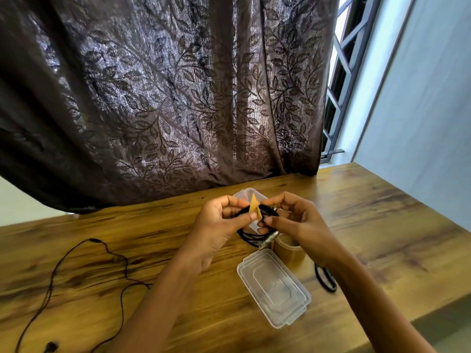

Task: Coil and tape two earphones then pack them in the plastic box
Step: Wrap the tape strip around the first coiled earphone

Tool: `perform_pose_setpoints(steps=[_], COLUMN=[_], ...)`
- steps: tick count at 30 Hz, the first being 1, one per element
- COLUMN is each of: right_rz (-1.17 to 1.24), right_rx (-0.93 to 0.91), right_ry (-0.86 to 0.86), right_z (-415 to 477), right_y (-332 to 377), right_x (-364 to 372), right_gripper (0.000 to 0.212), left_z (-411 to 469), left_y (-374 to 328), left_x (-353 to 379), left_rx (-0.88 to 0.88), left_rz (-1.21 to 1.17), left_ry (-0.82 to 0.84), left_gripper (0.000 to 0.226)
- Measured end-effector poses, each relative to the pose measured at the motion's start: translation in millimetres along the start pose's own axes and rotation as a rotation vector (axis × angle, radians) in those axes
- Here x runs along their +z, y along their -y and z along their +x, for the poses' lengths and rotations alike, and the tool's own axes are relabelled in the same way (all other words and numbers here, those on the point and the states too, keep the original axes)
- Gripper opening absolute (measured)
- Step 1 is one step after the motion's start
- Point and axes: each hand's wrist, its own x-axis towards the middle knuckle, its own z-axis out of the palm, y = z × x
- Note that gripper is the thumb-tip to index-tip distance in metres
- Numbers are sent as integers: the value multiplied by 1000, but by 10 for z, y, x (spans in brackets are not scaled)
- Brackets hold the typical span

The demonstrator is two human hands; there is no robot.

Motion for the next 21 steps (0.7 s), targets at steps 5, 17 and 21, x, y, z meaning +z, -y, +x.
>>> perform_pose_setpoints(steps=[5,17,21], right_rz=[-90,-336,-315], right_rx=[-19,-121,-117], right_ry=[-7,-81,-92], right_z=[17,74,70], right_y=[26,-65,-68], right_x=[59,23,24], right_gripper=[22,22,27], left_z=[10,2,17], left_y=[19,18,16], left_x=[11,32,66], left_rx=[23,-8,-87], left_rz=[60,126,1], left_ry=[-30,16,-45], left_gripper=[16,5,7])
